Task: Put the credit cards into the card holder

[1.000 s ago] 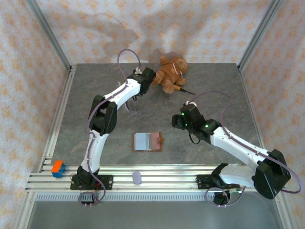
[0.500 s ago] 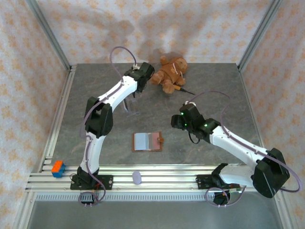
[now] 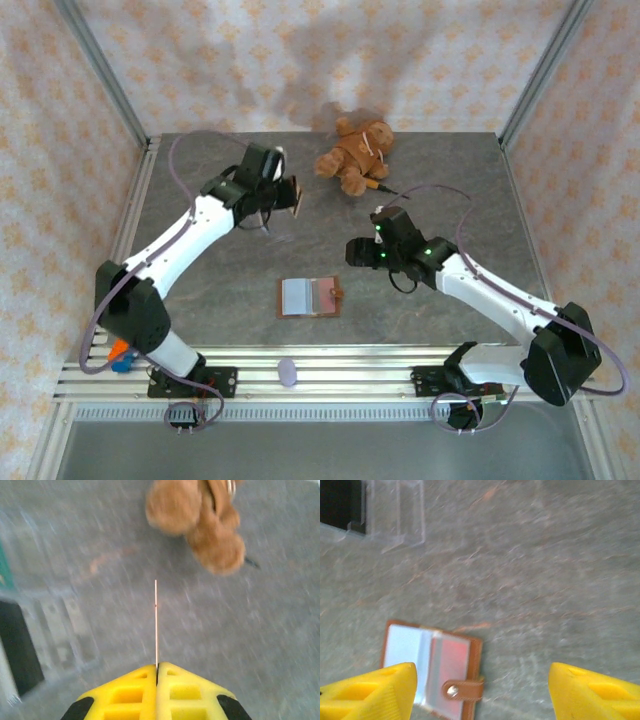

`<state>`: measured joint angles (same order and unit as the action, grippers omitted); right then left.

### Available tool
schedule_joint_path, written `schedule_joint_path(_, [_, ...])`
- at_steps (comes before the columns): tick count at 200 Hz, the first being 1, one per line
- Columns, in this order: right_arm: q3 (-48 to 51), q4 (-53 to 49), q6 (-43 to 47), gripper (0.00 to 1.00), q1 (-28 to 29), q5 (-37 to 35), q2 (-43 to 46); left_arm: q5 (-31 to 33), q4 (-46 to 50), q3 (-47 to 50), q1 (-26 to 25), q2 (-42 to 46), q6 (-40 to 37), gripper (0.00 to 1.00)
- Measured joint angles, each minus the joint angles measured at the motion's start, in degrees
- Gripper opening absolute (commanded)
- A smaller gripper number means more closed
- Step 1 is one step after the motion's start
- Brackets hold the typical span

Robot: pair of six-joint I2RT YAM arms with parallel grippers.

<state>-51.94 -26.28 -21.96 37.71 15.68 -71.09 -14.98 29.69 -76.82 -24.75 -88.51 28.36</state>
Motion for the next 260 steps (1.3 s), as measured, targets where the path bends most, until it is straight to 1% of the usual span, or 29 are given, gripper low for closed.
schedule_joint_path(18, [-1.3,-1.7,-0.1,0.73,0.1,4.7,-0.4,-7.0,-3.9,9.5,0.0,4.1,3.6,0.00])
schedule_joint_path(36, [-0.4,-0.1,-2.4,0.72,-0.1,10.8,-0.4,-12.9,-9.6,18.3,0.0,8.3,8.5,0.00])
schedule_joint_path(53, [3.4,6.8,-8.7,0.70,-0.7,17.1,-0.4,-18.3,-17.2,25.6,0.0,12.0,15.1,0.00])
schedule_joint_path(70, [7.9,15.7,-16.8,0.68,-1.2,21.2,-0.5,-22.2,-24.9,30.5,0.0,14.1,21.6,0.00])
schedule_joint_path(88, [12.4,26.4,-25.7,0.66,-1.2,22.8,-0.7,-24.4,-32.8,34.1,-0.1,15.3,28.1,0.00])
schedule_joint_path(108, [16.0,37.4,-34.6,0.62,-1.2,22.5,-0.7,-26.1,-41.2,36.6,-0.4,16.0,34.8,0.00])
schedule_joint_path(128, [17.4,46.2,-41.0,0.58,-1.2,21.4,-0.7,-27.5,-47.4,37.9,-0.4,16.0,39.7,0.00])
schedule_joint_path(142, [17.4,51.0,-43.7,0.54,-1.2,20.5,-0.7,-28.3,-50.9,38.6,-0.4,16.0,42.3,0.00])
schedule_joint_path(146, [17.3,52.2,-44.0,0.54,-1.2,20.3,-0.7,-28.5,-51.7,38.9,-0.4,16.0,42.9,0.00])
schedule_joint_path(166, [17.3,55.8,-45.7,0.44,-1.2,19.4,-0.8,-29.3,-55.0,40.1,-0.4,16.0,45.6,0.00])
schedule_joint_path(184, [17.1,57.2,-46.4,0.31,-1.2,18.8,-1.1,-29.7,-56.3,40.9,-0.4,16.0,46.9,0.00])
schedule_joint_path(202, [16.8,57.6,-46.8,0.15,-1.2,18.8,-1.9,-29.7,-57.5,41.3,-0.4,16.2,47.7,0.00])
schedule_joint_path(207, [16.7,57.7,-46.7,0.09,-1.3,18.8,-2.2,-29.7,-57.7,41.4,-0.4,16.4,48.0,0.00])
schedule_joint_path(212, [16.5,57.6,-46.1,0.00,-1.4,18.9,-2.4,-29.7,-57.8,41.4,-0.4,16.7,48.2,0.00])
schedule_joint_path(217, [16.4,57.5,-45.9,0.00,-1.5,19.1,-2.5,-29.6,-57.8,41.4,-0.4,16.9,48.3,0.00])
schedule_joint_path(227, [15.7,57.4,-45.7,0.00,-1.7,19.5,-2.6,-29.5,-57.8,41.7,-0.3,17.3,48.5,0.09])
schedule_joint_path(246, [13.3,54.6,-42.2,0.00,-2.0,21.3,-2.6,-29.7,-57.9,42.2,-0.3,18.1,48.7,0.25])
schedule_joint_path(260, [10.9,51.6,-39.1,0.00,-2.2,23.0,-2.6,-31.1,-57.8,42.3,-0.3,18.6,49.0,0.28])
